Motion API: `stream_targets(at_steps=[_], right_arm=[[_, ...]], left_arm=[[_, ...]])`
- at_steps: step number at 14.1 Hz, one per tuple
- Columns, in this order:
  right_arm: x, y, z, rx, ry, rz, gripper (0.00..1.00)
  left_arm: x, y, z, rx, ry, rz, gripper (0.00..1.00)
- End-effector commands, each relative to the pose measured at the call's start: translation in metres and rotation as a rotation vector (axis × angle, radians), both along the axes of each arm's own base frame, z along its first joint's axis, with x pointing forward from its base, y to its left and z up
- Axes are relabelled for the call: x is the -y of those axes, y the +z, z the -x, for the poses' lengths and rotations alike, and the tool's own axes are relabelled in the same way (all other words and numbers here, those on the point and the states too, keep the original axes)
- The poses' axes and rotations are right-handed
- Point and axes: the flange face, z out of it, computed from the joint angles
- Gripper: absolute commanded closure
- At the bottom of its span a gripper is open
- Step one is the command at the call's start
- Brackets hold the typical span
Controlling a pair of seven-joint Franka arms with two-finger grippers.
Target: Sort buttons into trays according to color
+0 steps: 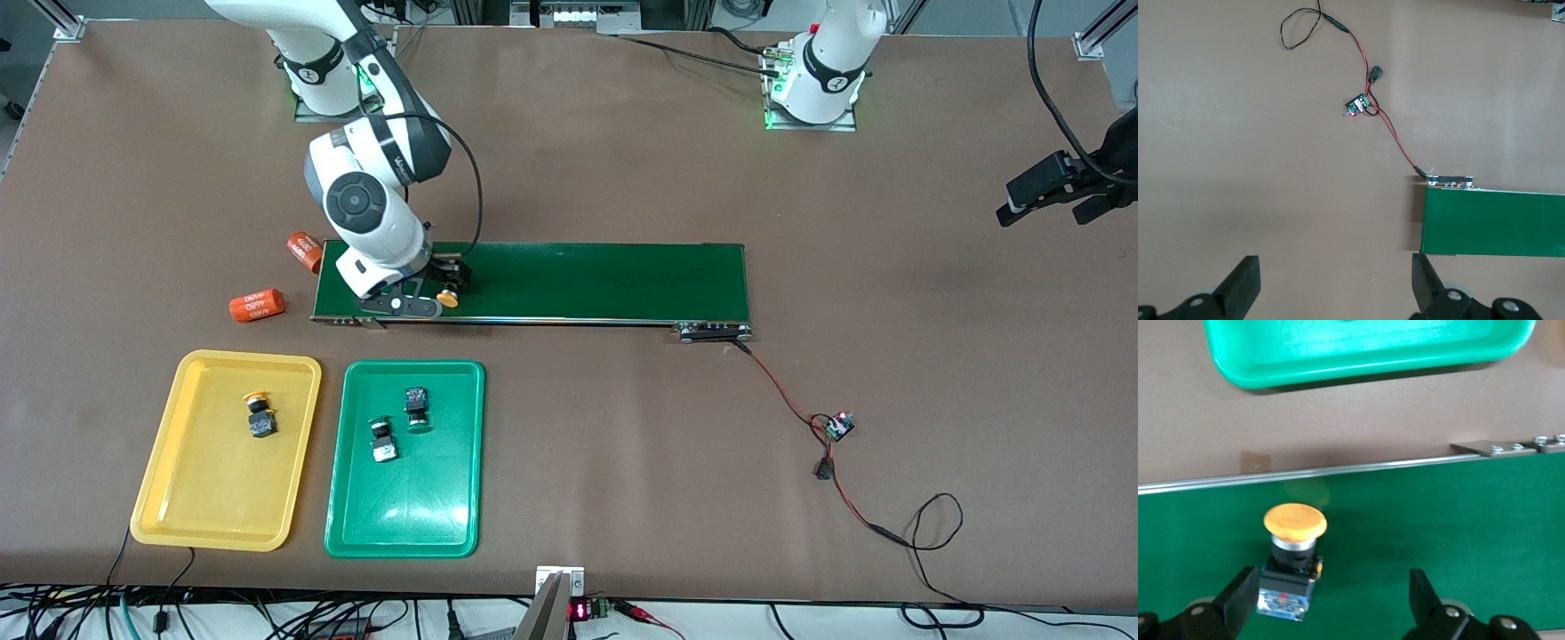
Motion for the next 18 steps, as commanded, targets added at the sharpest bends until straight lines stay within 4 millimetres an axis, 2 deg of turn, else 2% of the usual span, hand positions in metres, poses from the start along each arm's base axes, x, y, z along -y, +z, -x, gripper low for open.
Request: stream_targets(at_steps=[1, 3, 7, 13, 16, 18], right_arm=[[0.012, 0.008, 0.015, 0.017, 0.017, -0.010, 0.00], [0.014, 0.003, 0.016, 0.029, 0.008, -0.016, 0.00], [0.014, -0.005, 0.015, 0.043, -0.004, -0.021, 0.00], [0.014, -0.016, 0.012, 0.052, -0.011, -0.024, 0.00], [0.014, -0.018, 0.010, 0.058, -0.016, -0.027, 0.00], [0.018, -0.023, 0.008, 0.056, -0.023, -0.026, 0.00]], left_arm=[[0.008, -0.001, -0.001, -0.009, -0.032, -0.012, 0.00], [0.020, 0.000, 0.002, -0.012, -0.053, -0.012, 0.00], [0.011, -0.009, 0.004, -0.029, -0.036, -0.011, 0.00], [0.020, -0.012, 0.005, 0.025, -0.047, -0.015, 0.00], [0.020, -0.017, 0.019, 0.020, -0.046, -0.015, 0.00], [0.020, -0.019, 0.022, 0.025, -0.047, -0.015, 0.00]])
